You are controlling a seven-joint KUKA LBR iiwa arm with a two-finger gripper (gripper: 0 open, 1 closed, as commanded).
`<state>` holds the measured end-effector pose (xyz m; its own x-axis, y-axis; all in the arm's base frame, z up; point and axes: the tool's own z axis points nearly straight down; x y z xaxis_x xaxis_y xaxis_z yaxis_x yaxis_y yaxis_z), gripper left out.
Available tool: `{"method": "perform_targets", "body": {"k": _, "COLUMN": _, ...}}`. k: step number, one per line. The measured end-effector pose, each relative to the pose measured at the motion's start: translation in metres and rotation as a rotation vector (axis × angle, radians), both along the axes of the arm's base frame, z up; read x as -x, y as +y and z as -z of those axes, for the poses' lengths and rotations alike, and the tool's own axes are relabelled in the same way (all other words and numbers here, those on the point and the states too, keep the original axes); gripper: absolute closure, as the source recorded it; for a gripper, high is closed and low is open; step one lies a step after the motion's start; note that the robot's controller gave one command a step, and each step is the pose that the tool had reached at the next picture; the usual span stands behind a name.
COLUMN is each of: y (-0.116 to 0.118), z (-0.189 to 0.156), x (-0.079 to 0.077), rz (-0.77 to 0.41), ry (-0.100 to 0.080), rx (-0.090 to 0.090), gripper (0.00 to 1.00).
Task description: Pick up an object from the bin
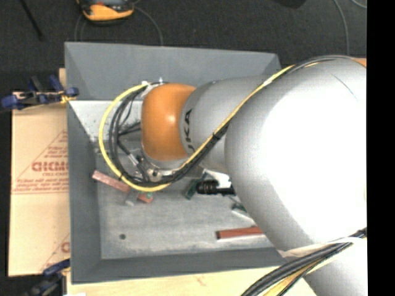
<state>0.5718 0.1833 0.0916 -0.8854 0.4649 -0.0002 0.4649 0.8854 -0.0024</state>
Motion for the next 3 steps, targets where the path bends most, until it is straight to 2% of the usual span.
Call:
{"method": "perform_targets", "body": {"k": 2, "y": 0.001, "z": -0.023, "x": -0.001, "rz": -0.002, "ry": -0.005, "rx": -0.004, "gripper": 1.0}}
{"method": "perform_targets", "body": {"k": 3, "y": 0.001, "z": -0.032, "x": 0.0, "rz": -0.002, "ry": 0.0, "rx": -0.002, "gripper": 1.0}}
